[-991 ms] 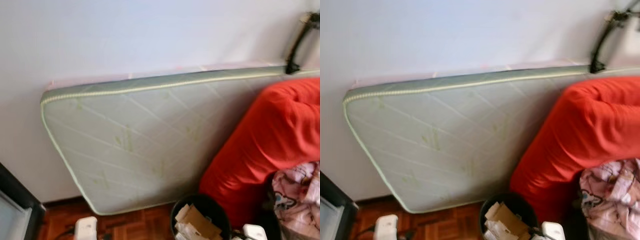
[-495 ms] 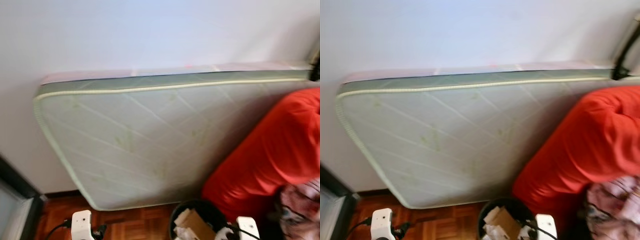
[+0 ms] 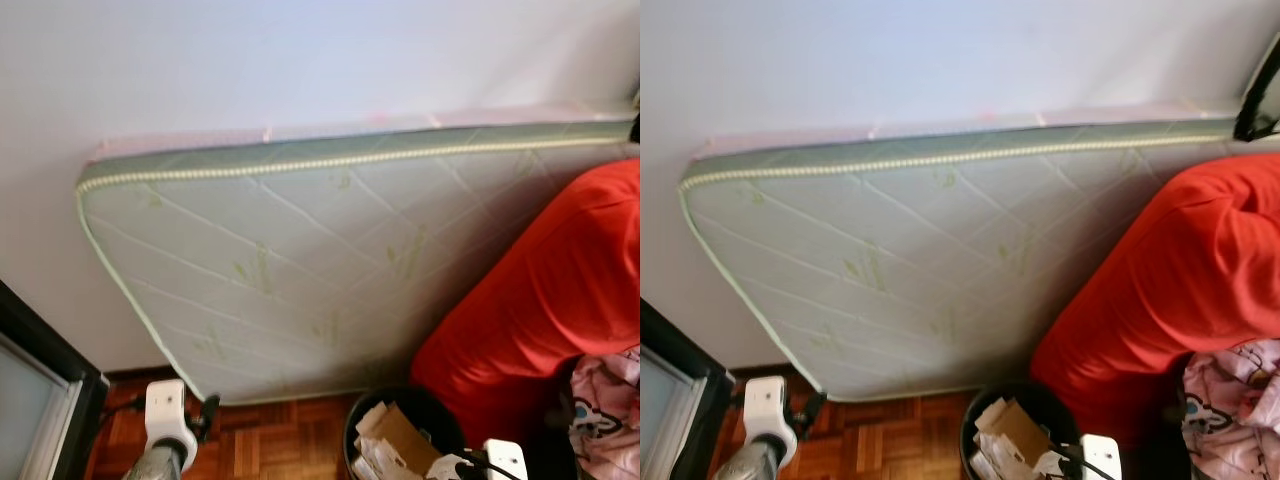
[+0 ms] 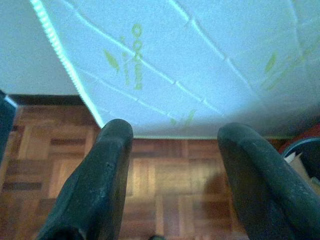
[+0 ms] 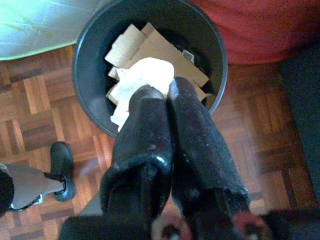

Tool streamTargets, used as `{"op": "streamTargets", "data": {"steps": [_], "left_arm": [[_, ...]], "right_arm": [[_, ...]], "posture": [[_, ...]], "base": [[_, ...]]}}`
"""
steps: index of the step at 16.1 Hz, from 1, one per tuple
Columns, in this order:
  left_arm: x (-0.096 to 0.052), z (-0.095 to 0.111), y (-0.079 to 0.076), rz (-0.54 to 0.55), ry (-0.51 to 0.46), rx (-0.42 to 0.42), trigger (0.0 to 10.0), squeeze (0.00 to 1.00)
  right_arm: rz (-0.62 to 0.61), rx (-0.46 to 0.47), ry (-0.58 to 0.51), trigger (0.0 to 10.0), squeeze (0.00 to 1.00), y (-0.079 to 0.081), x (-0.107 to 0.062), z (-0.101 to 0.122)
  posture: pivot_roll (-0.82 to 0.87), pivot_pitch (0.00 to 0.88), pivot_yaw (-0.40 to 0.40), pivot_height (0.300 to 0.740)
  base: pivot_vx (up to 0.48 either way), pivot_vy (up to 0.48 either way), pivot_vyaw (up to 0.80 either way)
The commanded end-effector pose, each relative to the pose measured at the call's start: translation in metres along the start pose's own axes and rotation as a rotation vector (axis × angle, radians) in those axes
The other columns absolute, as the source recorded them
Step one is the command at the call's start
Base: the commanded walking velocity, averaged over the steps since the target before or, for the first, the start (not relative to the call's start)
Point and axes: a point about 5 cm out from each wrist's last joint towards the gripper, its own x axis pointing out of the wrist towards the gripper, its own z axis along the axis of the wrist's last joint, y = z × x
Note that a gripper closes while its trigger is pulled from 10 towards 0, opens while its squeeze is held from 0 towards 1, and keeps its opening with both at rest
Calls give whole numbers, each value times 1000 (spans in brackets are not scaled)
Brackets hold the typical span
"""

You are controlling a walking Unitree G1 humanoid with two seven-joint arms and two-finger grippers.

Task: Clean up the room

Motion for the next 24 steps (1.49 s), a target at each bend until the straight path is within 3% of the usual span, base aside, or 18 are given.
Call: {"op": "streamTargets", "data": {"steps": [1,2,3,8,10,14,20,21,22,24], "left_arm": [[-4,-4,-2,-8,-5,-2,10000,0],[-4,0,-7,-21,-47,-7,10000,0],[-6,2,-12,-30,-82,-12,10000,0],[-8,23,-27,-73,-197,-12,10000,0],[-18,27,-35,-96,-227,-11,10000,0],[-29,28,-36,-102,-225,-14,10000,0],[-32,34,-31,-95,-219,-8,10000,0],[-31,35,-30,-94,-215,-8,10000,0],[-32,35,-29,-93,-212,-7,10000,0],[-31,35,-27,-90,-208,-4,10000,0]], "right_arm": [[-12,13,-9,10000,0,-4,-3,-3],[54,-24,-142,10000,0,51,31,67],[75,-47,-209,10000,0,76,39,102],[40,-79,-292,10000,0,73,41,132],[-30,-97,-281,10000,0,59,40,134],[-98,-37,-271,10000,0,41,37,132],[-5,-24,-274,10000,0,55,39,134],[4,-4,-277,10000,310,56,40,135],[10,-4,-278,10000,918,57,40,135],[31,3,-271,10000,922,60,40,133]], "posture": [[174,142,-22,740],[186,169,-33,740],[188,188,-44,740],[185,281,-63,740],[183,328,-76,740],[192,354,-82,740],[200,349,-84,740],[203,348,-80,740],[205,346,-79,740],[208,344,-75,740]], "base": [[0,0,0],[0,0,0],[0,0,0],[0,0,0],[0,0,0],[0,0,0],[0,0,0],[0,0,0],[0,0,0],[0,0,0]]}}
